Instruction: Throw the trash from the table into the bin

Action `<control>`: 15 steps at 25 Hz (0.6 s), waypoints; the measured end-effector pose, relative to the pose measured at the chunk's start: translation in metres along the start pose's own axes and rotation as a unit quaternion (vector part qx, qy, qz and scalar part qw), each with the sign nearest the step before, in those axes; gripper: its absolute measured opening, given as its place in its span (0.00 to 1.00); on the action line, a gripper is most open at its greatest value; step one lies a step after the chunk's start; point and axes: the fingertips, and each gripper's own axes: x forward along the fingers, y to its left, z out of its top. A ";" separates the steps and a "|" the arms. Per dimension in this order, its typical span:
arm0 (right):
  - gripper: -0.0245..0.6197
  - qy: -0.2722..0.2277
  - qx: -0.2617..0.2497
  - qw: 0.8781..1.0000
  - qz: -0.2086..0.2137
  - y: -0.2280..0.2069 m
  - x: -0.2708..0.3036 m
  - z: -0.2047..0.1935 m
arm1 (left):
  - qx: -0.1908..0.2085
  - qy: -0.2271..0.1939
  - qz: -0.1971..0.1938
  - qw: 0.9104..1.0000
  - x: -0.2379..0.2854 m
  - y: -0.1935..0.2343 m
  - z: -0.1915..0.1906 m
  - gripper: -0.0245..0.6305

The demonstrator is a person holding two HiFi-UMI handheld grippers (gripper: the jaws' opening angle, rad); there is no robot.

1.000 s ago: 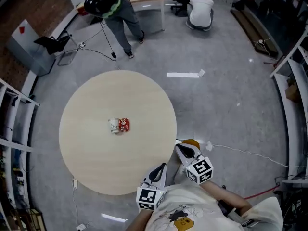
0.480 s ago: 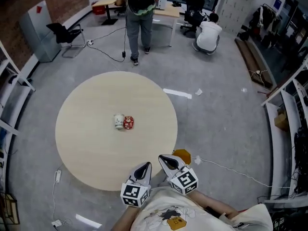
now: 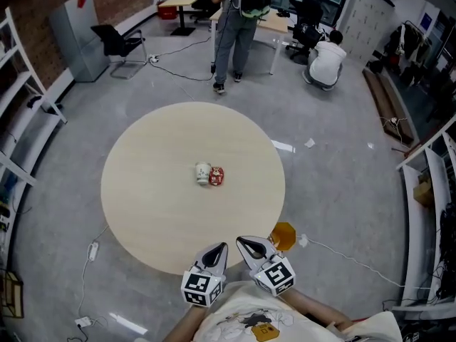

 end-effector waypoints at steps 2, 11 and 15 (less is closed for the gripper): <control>0.05 0.006 0.000 1.000 0.007 0.010 0.008 -0.002 | -0.006 0.003 0.005 1.000 -0.010 0.008 -0.005 0.04; 0.05 0.048 -0.014 0.998 0.027 0.033 0.038 -0.016 | -0.066 0.007 0.041 0.997 -0.058 0.052 -0.034 0.04; 0.05 0.056 -0.017 0.998 0.031 0.027 0.052 -0.019 | -0.077 -0.003 0.056 0.995 -0.057 0.070 -0.032 0.04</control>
